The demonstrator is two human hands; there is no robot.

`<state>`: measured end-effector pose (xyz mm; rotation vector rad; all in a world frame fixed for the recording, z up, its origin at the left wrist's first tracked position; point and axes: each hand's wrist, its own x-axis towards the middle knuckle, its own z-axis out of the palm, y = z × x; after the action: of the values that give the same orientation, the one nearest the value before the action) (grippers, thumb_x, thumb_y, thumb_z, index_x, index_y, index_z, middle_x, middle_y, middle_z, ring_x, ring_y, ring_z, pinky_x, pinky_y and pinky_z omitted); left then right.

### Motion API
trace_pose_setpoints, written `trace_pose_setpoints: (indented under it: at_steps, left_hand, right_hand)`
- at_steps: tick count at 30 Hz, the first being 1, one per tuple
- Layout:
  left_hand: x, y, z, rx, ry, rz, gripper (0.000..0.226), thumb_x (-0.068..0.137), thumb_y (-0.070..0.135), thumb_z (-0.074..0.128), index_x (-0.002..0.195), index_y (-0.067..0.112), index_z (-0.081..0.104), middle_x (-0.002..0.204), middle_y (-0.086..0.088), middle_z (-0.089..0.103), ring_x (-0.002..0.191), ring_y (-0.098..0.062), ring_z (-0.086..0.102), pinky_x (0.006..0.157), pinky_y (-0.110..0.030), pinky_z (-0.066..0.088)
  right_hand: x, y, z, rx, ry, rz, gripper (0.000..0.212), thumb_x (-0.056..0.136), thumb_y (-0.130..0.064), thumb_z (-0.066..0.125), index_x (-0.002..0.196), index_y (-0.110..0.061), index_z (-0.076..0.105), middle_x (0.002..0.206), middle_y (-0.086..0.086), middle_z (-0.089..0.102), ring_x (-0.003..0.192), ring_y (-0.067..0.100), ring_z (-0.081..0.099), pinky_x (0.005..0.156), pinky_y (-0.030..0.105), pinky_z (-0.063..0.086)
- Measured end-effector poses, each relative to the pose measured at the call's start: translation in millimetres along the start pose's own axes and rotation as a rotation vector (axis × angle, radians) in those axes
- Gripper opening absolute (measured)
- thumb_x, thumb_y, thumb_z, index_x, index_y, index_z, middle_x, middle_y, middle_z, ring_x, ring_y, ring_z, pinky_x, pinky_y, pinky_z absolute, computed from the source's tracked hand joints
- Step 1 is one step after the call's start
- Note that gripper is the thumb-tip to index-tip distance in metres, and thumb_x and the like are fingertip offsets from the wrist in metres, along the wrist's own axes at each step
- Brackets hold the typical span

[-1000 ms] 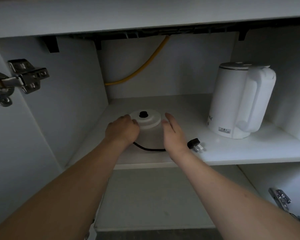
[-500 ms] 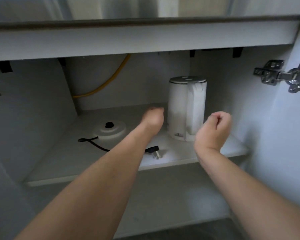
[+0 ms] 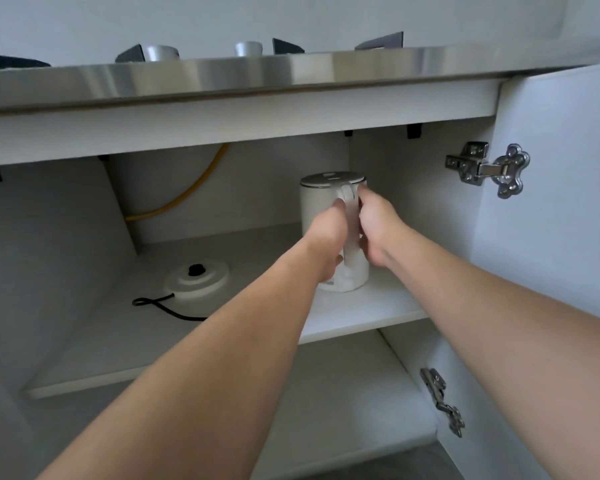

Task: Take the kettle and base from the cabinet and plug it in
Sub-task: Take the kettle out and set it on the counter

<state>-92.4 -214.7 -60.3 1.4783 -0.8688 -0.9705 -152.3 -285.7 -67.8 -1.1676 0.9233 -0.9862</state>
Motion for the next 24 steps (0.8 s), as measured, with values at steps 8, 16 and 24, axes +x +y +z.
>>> trace_pose_setpoints:
  at_steps: [8,16,24]
  left_hand:
    - [-22,-4,-25,0.073,0.033,0.078,0.049,0.104,0.043,0.027,0.134,0.014,0.053,0.123,0.002,0.046,0.114,-0.017,0.042,0.101,-0.036,0.031]
    - [-61,0,-41,-0.113,0.021,0.052,0.035,0.102,0.043,0.035,0.112,0.021,0.06,0.11,0.0,0.065,0.106,-0.022,0.062,0.102,-0.04,0.045]
    - [-107,-2,-25,-0.111,-0.021,-0.001,0.07,0.073,0.061,0.063,0.129,0.019,0.057,0.125,-0.006,0.064,0.116,-0.032,0.059,0.104,-0.05,0.042]
  right_hand:
    - [-27,-9,-14,-0.148,-0.03,-0.098,0.048,0.098,-0.047,0.036,0.086,-0.019,0.073,0.131,0.004,0.06,0.116,0.022,0.051,0.099,0.039,0.039]
    - [-76,-9,-4,-0.241,-0.105,-0.078,0.053,0.097,-0.048,0.033,0.084,-0.02,0.076,0.152,0.008,0.038,0.139,0.026,0.034,0.116,0.045,0.019]
    - [-100,-9,-29,-0.108,0.027,-0.018,0.051,0.095,-0.05,0.038,0.139,-0.026,0.046,0.134,0.004,0.056,0.122,0.029,0.051,0.108,0.048,0.035]
